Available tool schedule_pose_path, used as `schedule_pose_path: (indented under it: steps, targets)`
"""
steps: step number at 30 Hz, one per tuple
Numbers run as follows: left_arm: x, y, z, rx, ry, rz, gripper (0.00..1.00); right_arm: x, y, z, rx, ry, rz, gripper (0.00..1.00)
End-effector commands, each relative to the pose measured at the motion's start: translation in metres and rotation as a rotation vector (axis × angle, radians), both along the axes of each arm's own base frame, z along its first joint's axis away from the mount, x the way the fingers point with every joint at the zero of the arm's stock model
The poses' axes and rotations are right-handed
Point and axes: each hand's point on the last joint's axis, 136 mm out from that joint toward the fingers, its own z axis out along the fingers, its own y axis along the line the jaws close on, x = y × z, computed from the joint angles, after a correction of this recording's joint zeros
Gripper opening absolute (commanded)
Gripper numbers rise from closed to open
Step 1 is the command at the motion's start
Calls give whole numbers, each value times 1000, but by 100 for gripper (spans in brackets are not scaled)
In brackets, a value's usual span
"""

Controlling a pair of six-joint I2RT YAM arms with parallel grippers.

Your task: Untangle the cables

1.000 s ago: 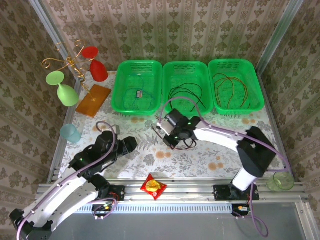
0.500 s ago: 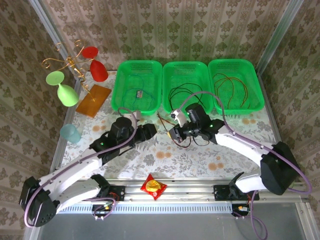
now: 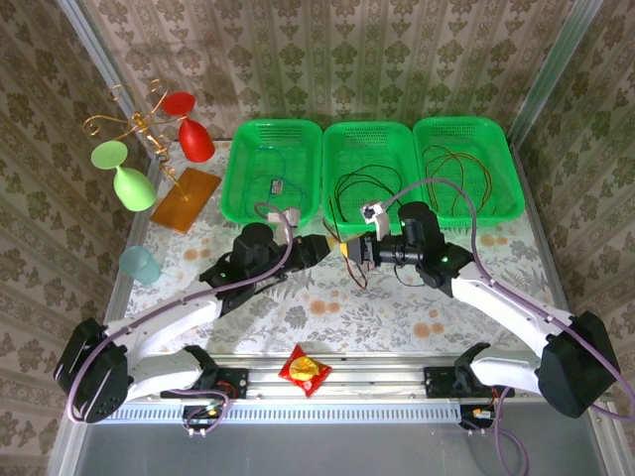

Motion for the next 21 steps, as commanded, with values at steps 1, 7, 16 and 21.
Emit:
schedule_pose_path:
  steps: [1, 7, 16, 21]
  targets:
    - [-1, -12, 38, -109, -71, -46, 30, -3, 2, 17, 84, 5, 14, 2]
    - [-1, -17, 48, -141, -87, -68, 29, -5, 3, 20, 98, 14, 26, 3]
    - [0, -21, 39, -139, -62, -80, 26, -7, 5, 22, 116, 23, 47, 3]
    - [3, -23, 39, -141, -63, -76, 14, -9, 5, 20, 110, 31, 54, 3]
